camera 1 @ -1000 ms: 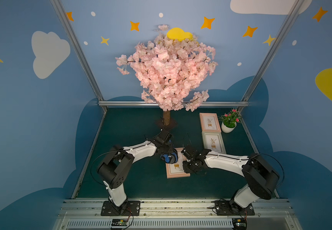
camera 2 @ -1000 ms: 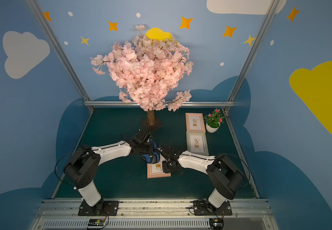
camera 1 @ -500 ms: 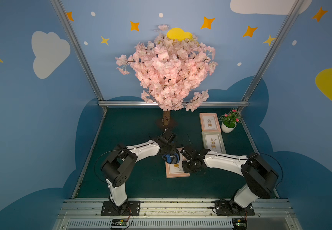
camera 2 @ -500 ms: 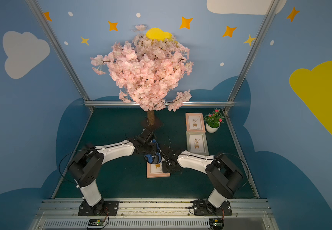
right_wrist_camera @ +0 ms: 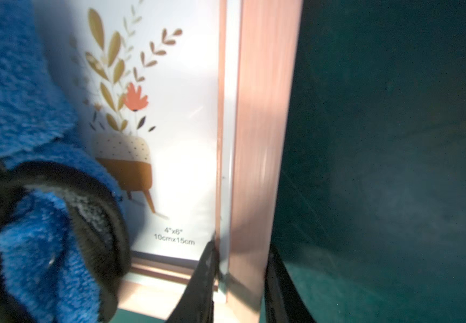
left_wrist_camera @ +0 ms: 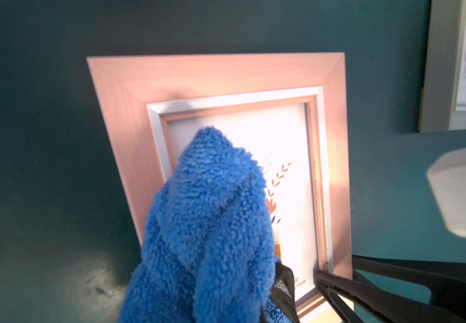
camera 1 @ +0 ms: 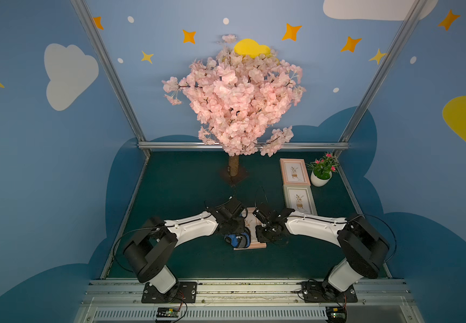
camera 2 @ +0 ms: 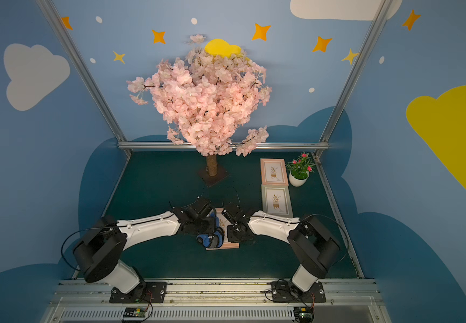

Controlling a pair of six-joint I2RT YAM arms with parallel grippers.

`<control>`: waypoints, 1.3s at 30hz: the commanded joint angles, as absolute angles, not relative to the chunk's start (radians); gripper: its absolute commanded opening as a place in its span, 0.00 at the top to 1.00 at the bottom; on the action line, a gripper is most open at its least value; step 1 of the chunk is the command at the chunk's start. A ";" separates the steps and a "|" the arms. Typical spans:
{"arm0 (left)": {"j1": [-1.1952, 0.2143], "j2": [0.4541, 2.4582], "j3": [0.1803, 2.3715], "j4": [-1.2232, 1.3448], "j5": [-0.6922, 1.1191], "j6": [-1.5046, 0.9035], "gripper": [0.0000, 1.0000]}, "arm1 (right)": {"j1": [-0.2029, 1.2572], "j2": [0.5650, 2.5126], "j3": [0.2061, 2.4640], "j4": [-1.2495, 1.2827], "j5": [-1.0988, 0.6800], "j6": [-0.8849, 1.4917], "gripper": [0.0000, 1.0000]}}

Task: Wipe the picture frame with a cloth
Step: Wipe the dirt from the picture frame.

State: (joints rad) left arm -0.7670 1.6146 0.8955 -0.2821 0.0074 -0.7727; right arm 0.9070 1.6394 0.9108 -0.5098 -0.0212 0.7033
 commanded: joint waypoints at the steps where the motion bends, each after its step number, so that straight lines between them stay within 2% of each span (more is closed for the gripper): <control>1: -0.695 1.684 0.943 -0.322 -0.005 -0.742 0.97 | 0.911 1.672 0.893 -0.494 -0.032 0.711 0.79; 5: -0.642 1.790 1.079 -0.340 -0.008 -0.676 0.97 | 0.911 1.674 0.894 -0.491 -0.035 0.713 0.79; 8: -0.643 1.800 1.096 -0.355 -0.005 -0.675 0.97 | 0.910 1.671 0.894 -0.494 -0.032 0.715 0.79; 17: -0.795 1.588 0.824 -0.362 -0.006 -0.840 0.97 | 0.908 1.686 0.904 -0.482 -0.039 0.715 0.79; 20: -0.804 1.558 0.773 -0.314 0.028 -0.879 0.97 | 0.908 1.687 0.908 -0.483 -0.043 0.713 0.79; 29: -0.647 1.718 1.011 -0.319 0.000 -0.733 0.97 | 0.911 1.689 0.904 -0.482 -0.044 0.716 0.79; 32: -0.643 1.756 1.052 -0.338 -0.004 -0.707 0.97 | 0.911 1.692 0.909 -0.485 -0.045 0.718 0.80; 39: -0.742 1.619 0.821 -0.265 0.041 -0.818 0.97 | 0.910 1.700 0.913 -0.477 -0.046 0.719 0.80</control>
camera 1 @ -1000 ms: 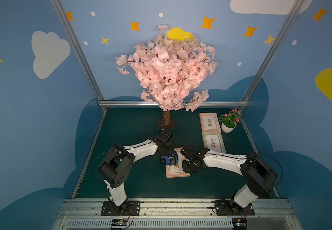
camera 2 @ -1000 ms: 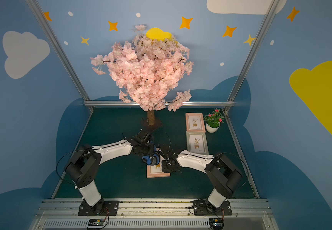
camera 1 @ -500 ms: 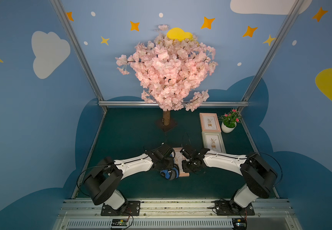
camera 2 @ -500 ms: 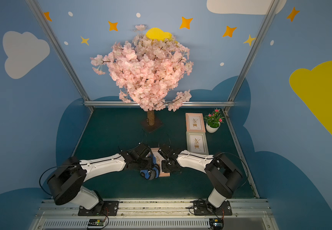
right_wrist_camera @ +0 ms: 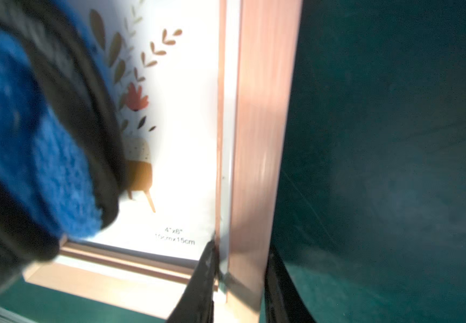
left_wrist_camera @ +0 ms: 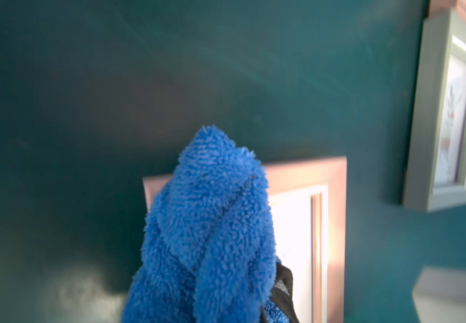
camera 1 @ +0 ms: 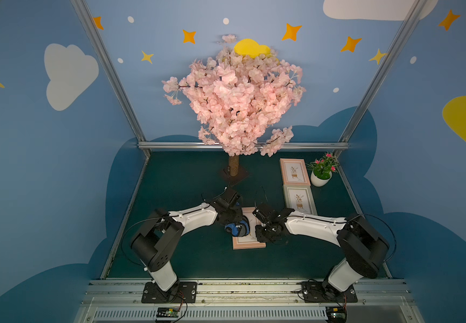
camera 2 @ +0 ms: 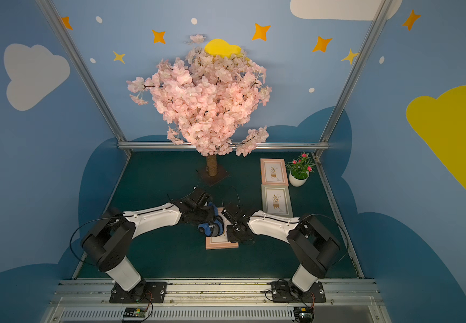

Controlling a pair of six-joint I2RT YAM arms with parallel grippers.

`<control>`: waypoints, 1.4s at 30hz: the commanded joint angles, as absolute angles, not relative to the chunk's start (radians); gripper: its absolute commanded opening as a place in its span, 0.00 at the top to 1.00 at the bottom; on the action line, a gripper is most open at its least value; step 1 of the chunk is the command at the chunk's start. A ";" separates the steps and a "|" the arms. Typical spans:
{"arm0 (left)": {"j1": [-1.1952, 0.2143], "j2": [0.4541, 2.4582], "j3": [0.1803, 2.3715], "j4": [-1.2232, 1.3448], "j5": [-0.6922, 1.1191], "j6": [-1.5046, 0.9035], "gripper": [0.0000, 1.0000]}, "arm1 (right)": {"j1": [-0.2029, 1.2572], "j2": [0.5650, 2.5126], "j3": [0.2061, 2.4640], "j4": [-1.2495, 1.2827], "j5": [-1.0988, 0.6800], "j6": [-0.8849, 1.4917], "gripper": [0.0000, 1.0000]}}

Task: Wipe the picture frame with a cloth
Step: Wipe the dirt from the picture frame.

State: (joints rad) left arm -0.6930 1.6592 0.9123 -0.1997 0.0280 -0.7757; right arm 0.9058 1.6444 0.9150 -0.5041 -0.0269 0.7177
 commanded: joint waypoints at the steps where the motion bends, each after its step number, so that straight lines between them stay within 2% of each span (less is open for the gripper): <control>1: -0.762 1.602 0.800 -0.260 0.040 -0.837 0.97 | 0.910 1.701 0.916 -0.477 -0.050 0.719 0.80; 5: -0.820 1.594 0.756 -0.186 0.074 -0.919 0.97 | 0.911 1.700 0.920 -0.478 -0.053 0.718 0.80; 11: -0.825 1.684 0.829 -0.132 0.087 -0.926 0.97 | 0.911 1.692 0.918 -0.487 -0.042 0.723 0.80; 14: -0.810 1.668 0.838 -0.203 0.053 -0.905 0.97 | 0.911 1.692 0.916 -0.490 -0.038 0.724 0.80; 23: -0.787 1.448 0.728 -0.472 -0.086 -0.857 0.97 | 0.910 1.695 0.919 -0.488 -0.031 0.723 0.80; 27: -0.800 1.432 0.732 -0.372 -0.036 -0.823 0.97 | 0.911 1.703 0.929 -0.491 -0.037 0.718 0.80; 34: -0.890 1.608 0.832 -0.208 0.068 -0.866 0.97 | 0.912 1.701 0.927 -0.497 -0.030 0.721 0.80; 37: -0.882 1.613 0.816 -0.242 0.044 -0.890 0.97 | 0.912 1.698 0.919 -0.489 -0.032 0.725 0.80; 42: -0.810 1.494 0.735 -0.341 -0.020 -0.871 0.97 | 0.911 1.701 0.923 -0.486 -0.032 0.721 0.80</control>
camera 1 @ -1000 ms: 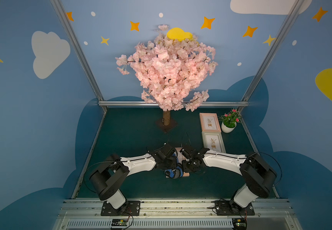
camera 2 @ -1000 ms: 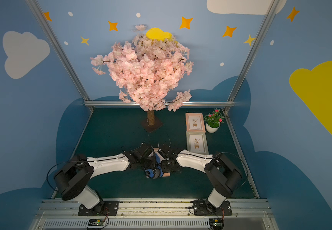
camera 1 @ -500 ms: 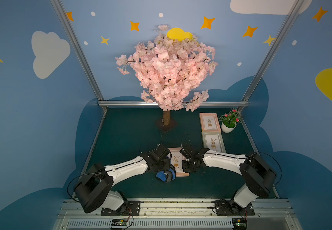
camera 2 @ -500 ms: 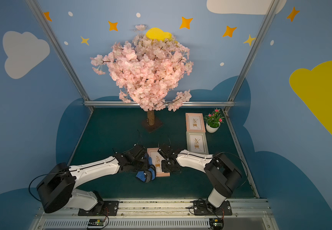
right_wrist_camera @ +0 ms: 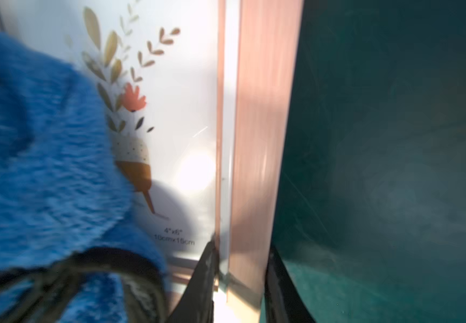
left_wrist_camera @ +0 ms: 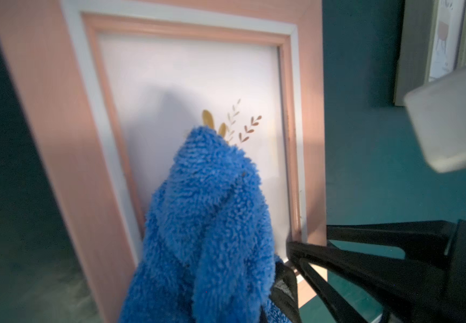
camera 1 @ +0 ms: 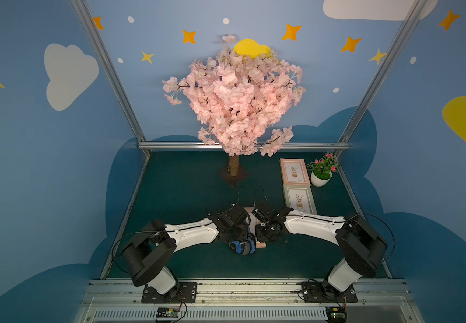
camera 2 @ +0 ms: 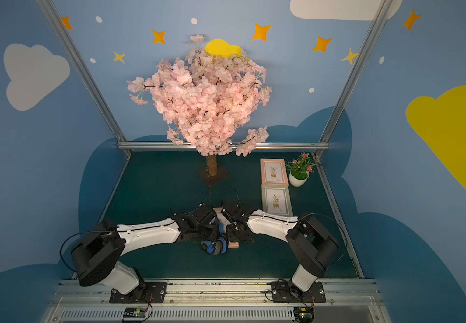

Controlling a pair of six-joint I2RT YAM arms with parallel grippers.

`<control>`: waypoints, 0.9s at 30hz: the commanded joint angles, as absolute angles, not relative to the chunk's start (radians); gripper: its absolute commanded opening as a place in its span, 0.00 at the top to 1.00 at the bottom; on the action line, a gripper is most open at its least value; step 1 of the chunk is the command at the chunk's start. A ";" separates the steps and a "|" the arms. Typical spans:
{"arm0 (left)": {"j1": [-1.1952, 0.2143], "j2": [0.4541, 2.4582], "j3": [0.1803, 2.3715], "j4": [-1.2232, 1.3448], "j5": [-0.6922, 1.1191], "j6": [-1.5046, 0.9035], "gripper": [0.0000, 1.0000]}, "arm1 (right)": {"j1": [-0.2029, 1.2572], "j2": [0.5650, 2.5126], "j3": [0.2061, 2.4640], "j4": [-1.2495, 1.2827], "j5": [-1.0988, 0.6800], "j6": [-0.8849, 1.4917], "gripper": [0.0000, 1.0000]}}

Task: Wipe the picture frame with a cloth
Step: Wipe the dirt from the picture frame.

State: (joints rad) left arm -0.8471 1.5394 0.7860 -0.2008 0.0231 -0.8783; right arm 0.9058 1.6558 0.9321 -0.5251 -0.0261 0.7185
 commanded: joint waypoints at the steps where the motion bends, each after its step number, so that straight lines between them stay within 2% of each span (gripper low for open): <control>1: -0.794 1.468 0.726 -0.360 -0.027 -0.858 0.97 | 0.911 1.703 0.925 -0.487 -0.034 0.718 0.80; 6: -0.792 1.443 0.745 -0.342 -0.016 -0.822 0.97 | 0.911 1.706 0.928 -0.483 -0.037 0.719 0.80; 14: -0.862 1.644 0.856 -0.198 0.059 -0.856 0.97 | 0.913 1.695 0.918 -0.483 -0.035 0.722 0.81; 24: -0.680 1.643 0.864 -0.266 -0.045 -0.742 0.97 | 0.916 1.690 0.914 -0.482 -0.035 0.721 0.80; 27: -0.667 1.677 0.904 -0.260 -0.024 -0.734 0.97 | 0.919 1.690 0.914 -0.478 -0.035 0.720 0.80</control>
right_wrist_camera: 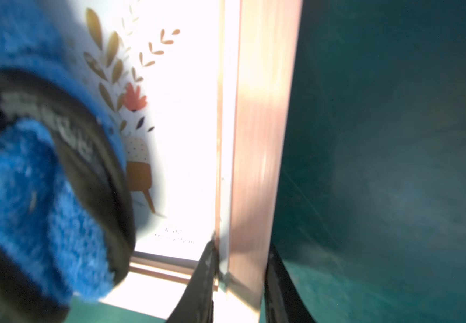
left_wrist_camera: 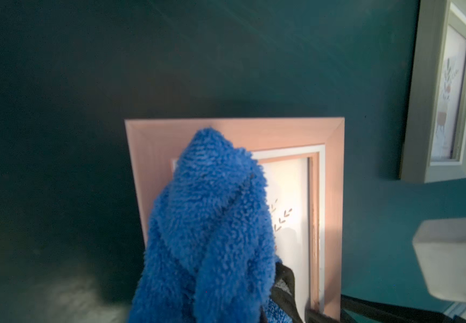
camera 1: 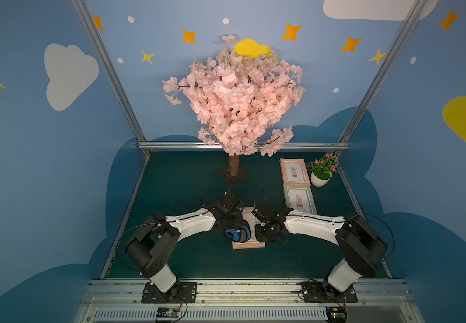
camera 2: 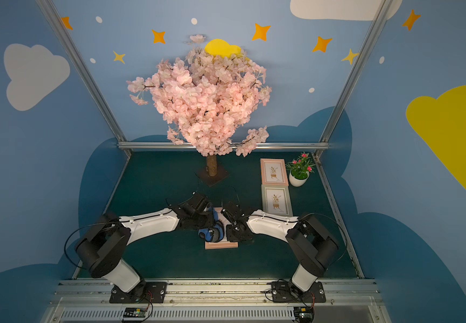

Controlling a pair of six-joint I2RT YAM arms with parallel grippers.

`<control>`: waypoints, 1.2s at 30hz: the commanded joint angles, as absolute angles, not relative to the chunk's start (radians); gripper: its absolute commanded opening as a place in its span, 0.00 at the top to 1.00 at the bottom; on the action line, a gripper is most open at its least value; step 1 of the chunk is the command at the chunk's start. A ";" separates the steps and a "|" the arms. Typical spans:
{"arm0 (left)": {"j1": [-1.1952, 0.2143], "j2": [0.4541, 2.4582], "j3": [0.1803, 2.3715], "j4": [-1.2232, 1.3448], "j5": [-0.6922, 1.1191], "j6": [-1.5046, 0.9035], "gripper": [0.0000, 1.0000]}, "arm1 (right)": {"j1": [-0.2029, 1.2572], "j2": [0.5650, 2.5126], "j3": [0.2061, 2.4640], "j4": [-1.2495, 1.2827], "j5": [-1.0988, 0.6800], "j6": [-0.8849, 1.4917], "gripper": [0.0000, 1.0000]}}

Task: Wipe the picture frame with a cloth
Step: Wipe the dirt from the picture frame.

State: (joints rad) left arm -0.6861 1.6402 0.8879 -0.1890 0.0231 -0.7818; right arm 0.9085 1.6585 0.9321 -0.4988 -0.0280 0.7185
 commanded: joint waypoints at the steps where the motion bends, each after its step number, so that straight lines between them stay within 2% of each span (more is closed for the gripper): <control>1: -0.674 1.698 0.925 -0.243 0.001 -0.737 0.97 | 0.919 1.692 0.914 -0.477 -0.036 0.723 0.80; 9: -0.721 1.841 1.075 -0.226 0.046 -0.756 0.97 | 0.924 1.695 0.913 -0.482 -0.028 0.726 0.80; 18: -0.581 1.709 0.927 -0.244 0.009 -0.701 0.97 | 0.924 1.710 0.920 -0.469 -0.035 0.727 0.80; 29: -0.664 1.833 1.066 -0.205 0.080 -0.734 0.97 | 0.925 1.716 0.933 -0.481 -0.032 0.723 0.80; 36: -0.589 1.731 1.004 -0.263 0.031 -0.691 0.97 | 0.927 1.728 0.940 -0.476 -0.037 0.721 0.80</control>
State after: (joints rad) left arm -0.6361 1.7866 1.0443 -0.1875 0.0753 -0.7208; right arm 0.9184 1.6764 0.9443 -0.4709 -0.0284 0.7208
